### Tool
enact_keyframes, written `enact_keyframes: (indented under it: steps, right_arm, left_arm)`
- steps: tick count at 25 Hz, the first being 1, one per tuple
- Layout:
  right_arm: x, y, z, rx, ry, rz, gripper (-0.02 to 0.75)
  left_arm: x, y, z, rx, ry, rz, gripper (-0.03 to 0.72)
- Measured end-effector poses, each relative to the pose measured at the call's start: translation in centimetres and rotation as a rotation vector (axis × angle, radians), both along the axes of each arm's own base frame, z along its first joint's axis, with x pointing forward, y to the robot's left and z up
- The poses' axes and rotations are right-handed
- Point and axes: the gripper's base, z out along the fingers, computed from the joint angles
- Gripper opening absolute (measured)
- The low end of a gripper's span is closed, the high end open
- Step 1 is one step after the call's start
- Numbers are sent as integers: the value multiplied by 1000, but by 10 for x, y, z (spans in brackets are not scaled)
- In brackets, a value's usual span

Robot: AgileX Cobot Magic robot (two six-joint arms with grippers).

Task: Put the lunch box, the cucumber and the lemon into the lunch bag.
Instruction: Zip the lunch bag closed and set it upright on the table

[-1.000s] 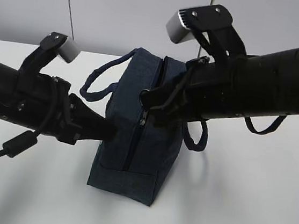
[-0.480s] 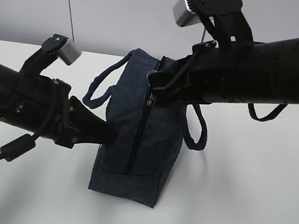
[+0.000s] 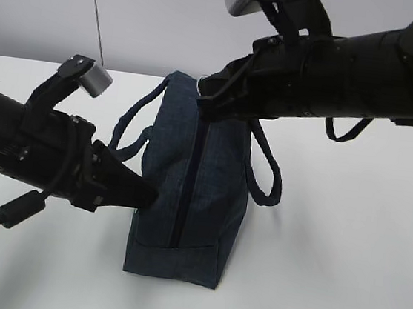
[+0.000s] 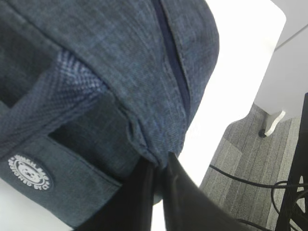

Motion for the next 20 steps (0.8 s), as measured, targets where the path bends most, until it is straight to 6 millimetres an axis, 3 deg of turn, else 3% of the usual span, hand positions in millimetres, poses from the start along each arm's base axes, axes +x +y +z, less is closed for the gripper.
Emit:
enact_keyframes:
  steps: [5, 20]
  right_arm:
    - [15, 6, -2, -5, -8, -4, 0]
    - [59, -5, -9, -5, -13, -83, 0]
  left_arm:
    - [-1, 0, 0, 1, 12, -6, -6]
    - [-4, 0, 0, 2, 57, -16, -6]
